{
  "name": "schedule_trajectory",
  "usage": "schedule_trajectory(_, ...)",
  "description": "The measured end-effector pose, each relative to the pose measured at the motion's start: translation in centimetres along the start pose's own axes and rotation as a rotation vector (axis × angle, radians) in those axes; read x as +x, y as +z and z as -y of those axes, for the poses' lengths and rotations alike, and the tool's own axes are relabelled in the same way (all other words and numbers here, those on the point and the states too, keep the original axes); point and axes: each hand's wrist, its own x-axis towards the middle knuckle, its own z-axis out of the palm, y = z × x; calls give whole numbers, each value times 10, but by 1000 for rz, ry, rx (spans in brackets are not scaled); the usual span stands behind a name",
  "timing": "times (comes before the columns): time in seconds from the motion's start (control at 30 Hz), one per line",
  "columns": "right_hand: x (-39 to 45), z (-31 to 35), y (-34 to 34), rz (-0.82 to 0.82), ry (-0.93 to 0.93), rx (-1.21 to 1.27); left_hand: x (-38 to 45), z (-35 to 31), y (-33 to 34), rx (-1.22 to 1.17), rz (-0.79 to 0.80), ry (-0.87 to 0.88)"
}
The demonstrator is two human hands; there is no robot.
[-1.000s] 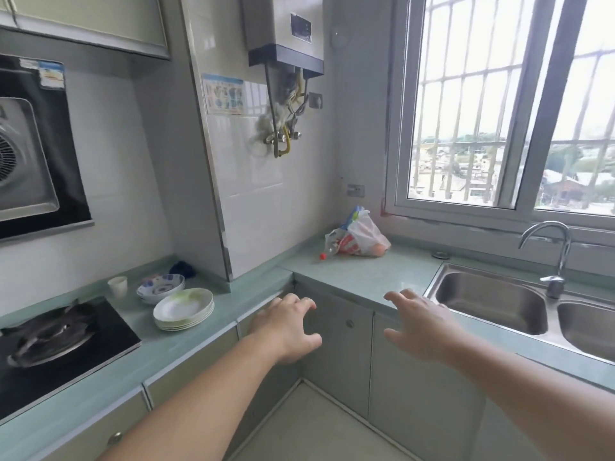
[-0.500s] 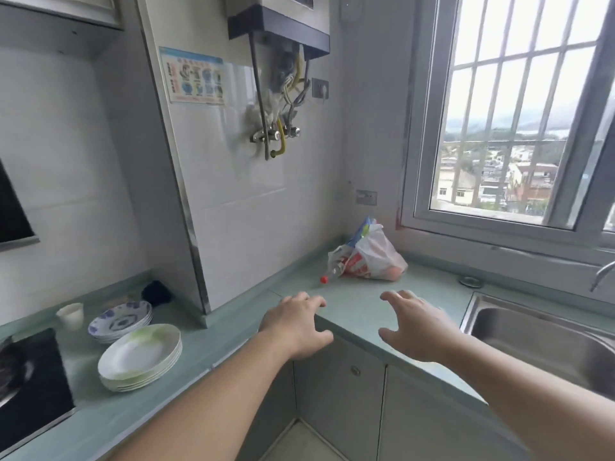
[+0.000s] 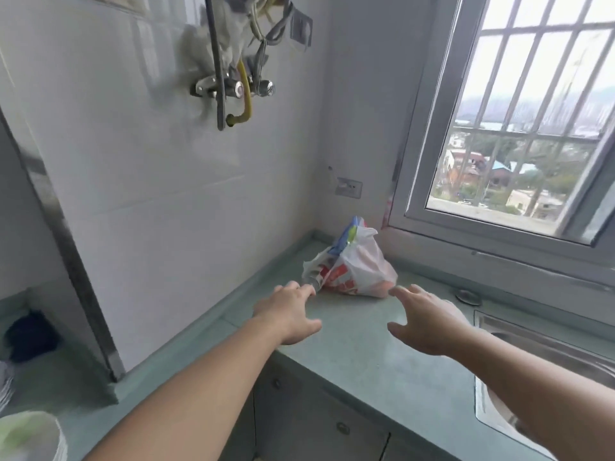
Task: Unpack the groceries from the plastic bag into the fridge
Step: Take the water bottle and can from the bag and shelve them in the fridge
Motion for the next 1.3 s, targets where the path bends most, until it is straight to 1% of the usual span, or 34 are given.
schedule_trajectory(0.2, 95, -14, 22, 39, 24, 40, 96, 12, 9, -9, 28, 33)
schedule_trajectory(0.33, 160, -26, 42, 42, -1, 127, 149, 19, 24, 12, 72, -18)
schedule_trajectory(0.47, 224, -35, 67, 110, -45, 153, 203, 23, 41, 2, 110, -69)
schedule_trajectory(0.6, 277, -34, 91, 145, -70, 170, 257, 33, 71, -63, 147, -70)
schedule_trajectory(0.77, 328, -23, 129, 212, -78, 174, 328, 49, 118, -139, 217, -30)
schedule_trajectory(0.83, 345, -21, 144, 223, -65, 172, 354, 56, 137, -161, 228, 10)
schedule_trajectory(0.9, 360, -16, 156, 223, -74, 152, 379, 63, 153, -171, 230, 52)
schedule_trajectory(1.0, 384, -4, 172, 215, -150, 82, 407, 77, 167, -229, 206, 50)
schedule_trajectory(1.1, 409, 11, 184, 241, -212, -40, 420, 91, 173, -262, 264, 44)
schedule_trajectory(1.2, 429, 18, 197, 313, -181, -92, 429, 100, 177, -254, 286, 20)
schedule_trajectory(1.3, 441, 6, 205, 368, -73, -189, 437, 100, 180, -185, 286, 22)
